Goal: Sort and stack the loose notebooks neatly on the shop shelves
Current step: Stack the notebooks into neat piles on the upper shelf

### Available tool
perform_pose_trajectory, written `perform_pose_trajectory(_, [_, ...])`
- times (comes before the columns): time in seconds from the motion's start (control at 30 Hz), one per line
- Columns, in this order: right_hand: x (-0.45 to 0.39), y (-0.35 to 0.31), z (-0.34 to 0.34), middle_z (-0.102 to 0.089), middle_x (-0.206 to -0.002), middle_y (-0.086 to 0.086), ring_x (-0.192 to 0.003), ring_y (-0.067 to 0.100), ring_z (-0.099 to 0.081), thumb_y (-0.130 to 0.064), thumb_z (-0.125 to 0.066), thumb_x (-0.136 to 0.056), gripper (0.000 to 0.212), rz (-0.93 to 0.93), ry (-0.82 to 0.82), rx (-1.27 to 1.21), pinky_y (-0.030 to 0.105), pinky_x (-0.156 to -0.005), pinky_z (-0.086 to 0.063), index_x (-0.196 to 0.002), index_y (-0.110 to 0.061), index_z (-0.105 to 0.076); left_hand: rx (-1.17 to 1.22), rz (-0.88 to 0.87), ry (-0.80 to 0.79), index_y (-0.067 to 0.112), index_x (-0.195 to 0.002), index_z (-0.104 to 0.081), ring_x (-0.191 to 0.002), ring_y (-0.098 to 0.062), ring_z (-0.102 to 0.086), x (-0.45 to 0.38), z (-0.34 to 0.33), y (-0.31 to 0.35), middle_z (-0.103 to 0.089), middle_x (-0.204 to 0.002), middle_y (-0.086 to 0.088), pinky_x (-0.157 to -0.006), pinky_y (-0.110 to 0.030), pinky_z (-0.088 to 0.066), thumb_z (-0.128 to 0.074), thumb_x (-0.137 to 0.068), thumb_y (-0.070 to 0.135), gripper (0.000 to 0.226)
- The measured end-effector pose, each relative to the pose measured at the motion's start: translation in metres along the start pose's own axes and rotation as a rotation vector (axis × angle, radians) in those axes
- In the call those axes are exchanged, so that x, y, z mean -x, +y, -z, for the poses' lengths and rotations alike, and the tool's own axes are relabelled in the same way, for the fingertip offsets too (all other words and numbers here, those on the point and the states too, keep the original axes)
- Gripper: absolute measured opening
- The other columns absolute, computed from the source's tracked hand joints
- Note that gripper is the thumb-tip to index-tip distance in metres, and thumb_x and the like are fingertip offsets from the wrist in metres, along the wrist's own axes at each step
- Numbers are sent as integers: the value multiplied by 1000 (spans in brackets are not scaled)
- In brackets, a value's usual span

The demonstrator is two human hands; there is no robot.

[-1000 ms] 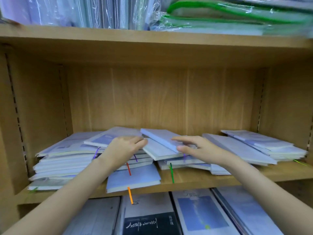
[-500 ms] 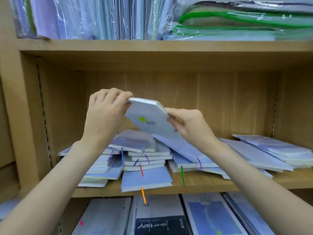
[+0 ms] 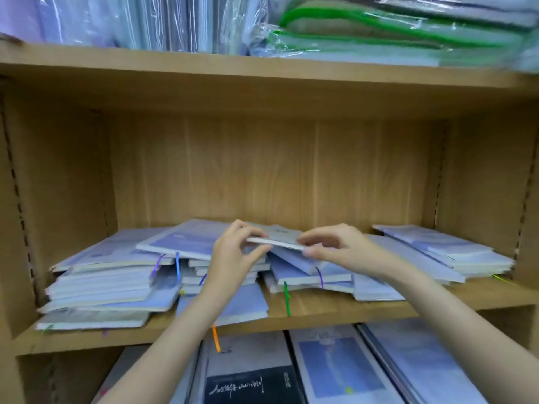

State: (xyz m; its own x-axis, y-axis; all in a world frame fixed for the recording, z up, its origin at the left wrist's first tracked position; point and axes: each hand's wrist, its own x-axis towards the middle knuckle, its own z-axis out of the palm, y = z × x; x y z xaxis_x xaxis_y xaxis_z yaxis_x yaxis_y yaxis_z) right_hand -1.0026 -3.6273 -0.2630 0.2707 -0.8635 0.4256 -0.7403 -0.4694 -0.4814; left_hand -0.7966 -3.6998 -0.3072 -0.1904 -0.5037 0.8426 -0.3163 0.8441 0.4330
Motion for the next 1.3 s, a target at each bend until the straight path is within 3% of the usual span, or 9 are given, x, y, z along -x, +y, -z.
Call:
perform_pose_trajectory(0.07, [-7,-1,-8,-65,-112,-11,-103,-3,-55,-25,-67,-85,31,36,39,118,1,-86,-35,-115,-18,-65,79,49,51,19,-93,-60,-86,-2,-57,2,-2,9,-58,-88,8,-77,-22,-49,-73,-78,12,22])
perform_pose_trajectory(0.17, [-15,-1,-18,-67,-111,-6,-104,5,-58,-12,-64,-87,27,71,142,246,8,-87,-35,-113,-15,-67,250,151,103,16,-111,-47,-93,3,-55,6,-3,15,-57,-98,3,-77,-13,-50,-72,-77,3,44])
perform_pose_trajectory(0.3, [-15,7,-16,-70,-94,-9,-92,6,-63,-5,-67,-82,19,70,281,199,2,-80,-37,-99,-12,-73,283,229,143,14,-114,-42,-100,-2,-54,6,5,3,-52,-107,3,-74,-8,-47,-67,-80,-1,45])
perform_pose_trajectory(0.47, [-6,19,-18,-65,-108,-14,-103,-3,-55,-25,-73,-79,29,-32,69,174,8,-88,-36,-108,-21,-69,45,197,27,17,-108,-48,-92,4,-55,21,9,-16,-54,-106,6,-77,-10,-47,-56,-88,-1,28])
perform_pose_trajectory(0.63, [-17,9,-38,-58,-123,-16,-115,-3,-47,-37,-74,-75,42,1,35,149,11,-89,-32,-115,-26,-64,-103,17,75,19,-104,-49,-92,8,-53,43,25,-19,-49,-100,13,-76,-6,-43,-46,-86,0,27])
perform_pose_trajectory(0.77, [-41,-9,-56,-55,-131,-8,-125,9,-46,-28,-66,-86,44,97,-12,266,19,-96,-33,-129,-21,-55,-269,-45,167,5,-106,-54,-97,-5,-51,51,70,-27,-51,-103,2,-84,-9,-38,-39,-82,7,28])
perform_pose_trajectory(0.93, [-65,-17,-52,-61,-126,4,-120,20,-53,-14,-58,-90,40,-46,11,385,27,-96,-40,-130,-17,-55,-567,143,137,9,-112,-55,-105,-26,-50,58,130,-56,-55,-112,-7,-85,-34,-34,-34,-79,25,43])
perform_pose_trajectory(1.1, [-96,-73,-89,-58,-131,-1,-121,17,-51,-25,-65,-86,43,166,-22,357,15,-85,-28,-127,-16,-56,-799,325,62,8,-118,-56,-115,-33,-47,69,152,-73,-54,-121,-10,-98,-40,-26,-35,-77,29,50])
perform_pose_trajectory(1.3, [-156,-138,-159,-55,-133,5,-125,23,-46,-35,-62,-88,49,347,-168,363,27,-97,-32,-130,-12,-52,-913,279,3,0,-121,-56,-111,-38,-56,97,187,-88,-58,-121,-22,-94,-47,-45,-37,-80,23,51])
